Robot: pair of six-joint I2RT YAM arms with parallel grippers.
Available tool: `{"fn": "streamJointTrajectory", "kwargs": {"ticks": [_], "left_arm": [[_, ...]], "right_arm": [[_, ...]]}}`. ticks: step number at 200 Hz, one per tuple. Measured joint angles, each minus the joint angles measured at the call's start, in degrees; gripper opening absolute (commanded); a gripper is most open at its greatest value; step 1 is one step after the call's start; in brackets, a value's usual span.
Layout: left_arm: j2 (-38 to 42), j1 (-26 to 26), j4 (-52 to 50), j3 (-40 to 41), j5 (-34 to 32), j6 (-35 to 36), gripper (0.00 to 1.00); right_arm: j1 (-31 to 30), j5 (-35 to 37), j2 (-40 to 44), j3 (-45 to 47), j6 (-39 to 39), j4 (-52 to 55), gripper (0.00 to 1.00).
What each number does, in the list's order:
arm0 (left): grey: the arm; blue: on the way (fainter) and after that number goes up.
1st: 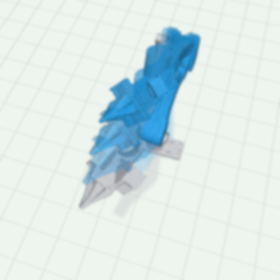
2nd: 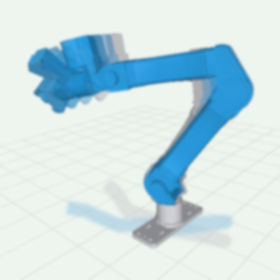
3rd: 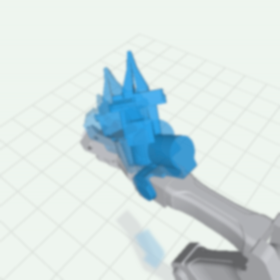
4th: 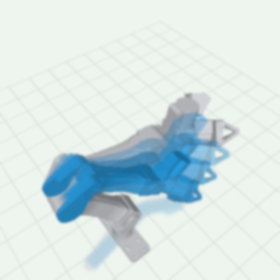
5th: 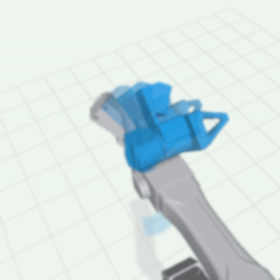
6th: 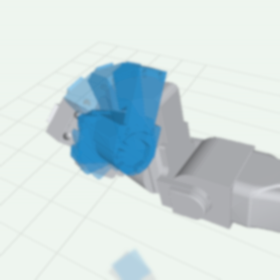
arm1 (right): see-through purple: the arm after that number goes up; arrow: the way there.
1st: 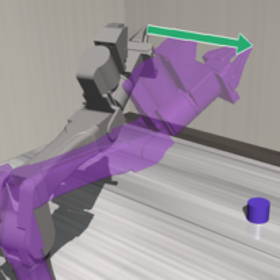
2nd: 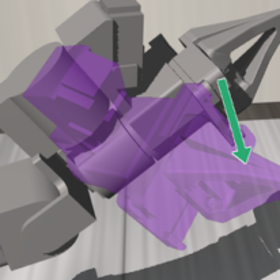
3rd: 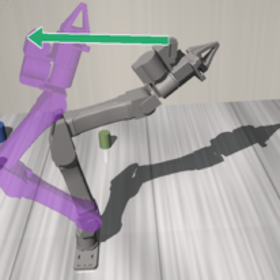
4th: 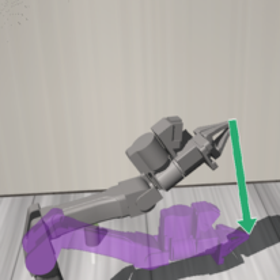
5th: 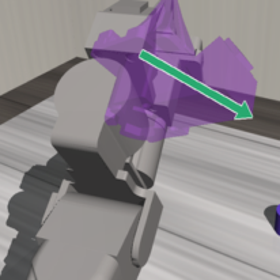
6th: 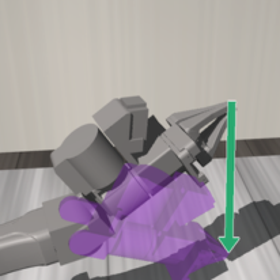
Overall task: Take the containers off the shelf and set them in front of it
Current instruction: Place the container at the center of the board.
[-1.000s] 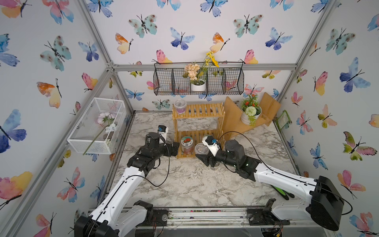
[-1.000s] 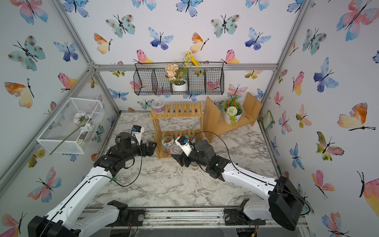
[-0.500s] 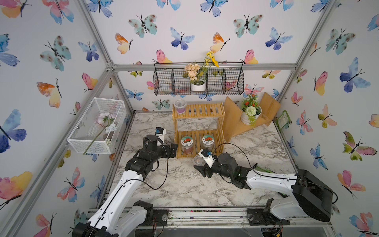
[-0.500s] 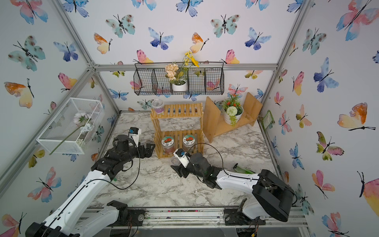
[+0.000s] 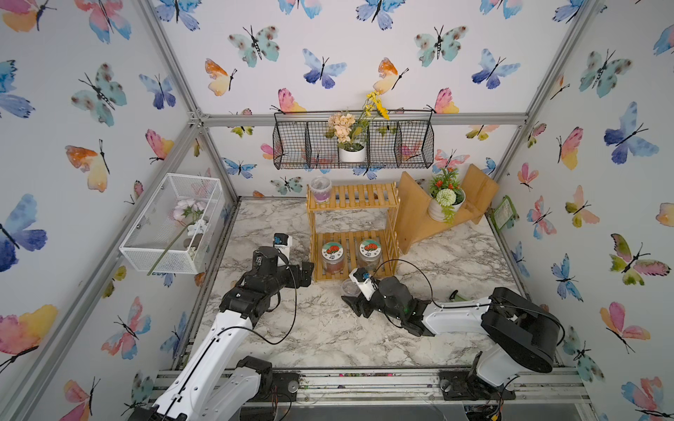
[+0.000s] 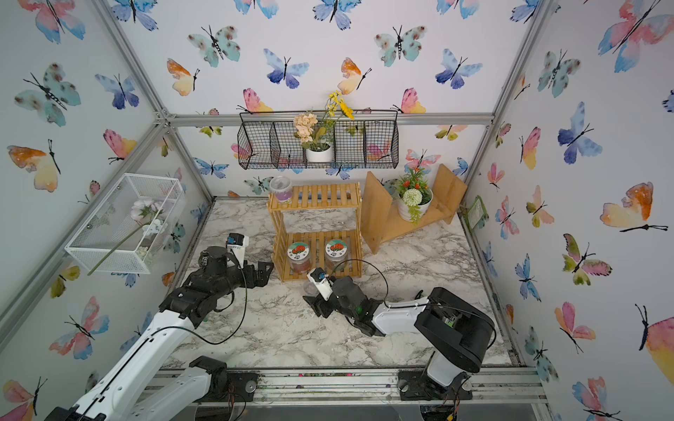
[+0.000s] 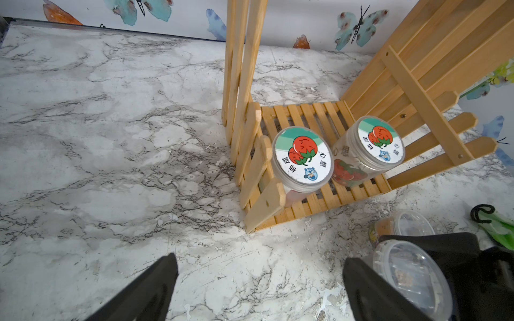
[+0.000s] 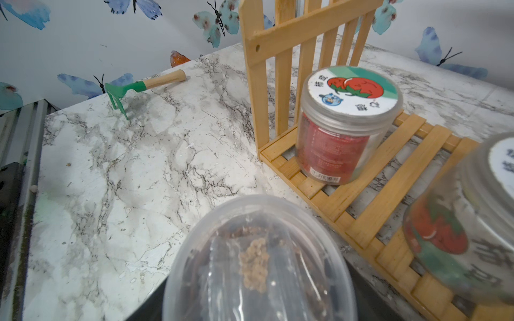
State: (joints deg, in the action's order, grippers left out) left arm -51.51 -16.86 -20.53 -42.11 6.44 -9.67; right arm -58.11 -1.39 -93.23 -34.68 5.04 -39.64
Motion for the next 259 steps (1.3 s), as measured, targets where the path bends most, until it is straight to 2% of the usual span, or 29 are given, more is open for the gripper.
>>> {"fn": "streamJointTrajectory", "kwargs": {"ticks": [136,259], "left_arm": [[0.1,0.0,0.0,0.0,0.0,-0.7,0.99],[0.9,0.0,0.0,0.0,0.0,-1.1,0.99]], "right_arm": [[-0.1,5.3,-8.8,-5.9,-0.2,-1.1,0.66],[-0.4,7.9,-13.0,-8.0,-1.2,-1.1,0.72]]}}
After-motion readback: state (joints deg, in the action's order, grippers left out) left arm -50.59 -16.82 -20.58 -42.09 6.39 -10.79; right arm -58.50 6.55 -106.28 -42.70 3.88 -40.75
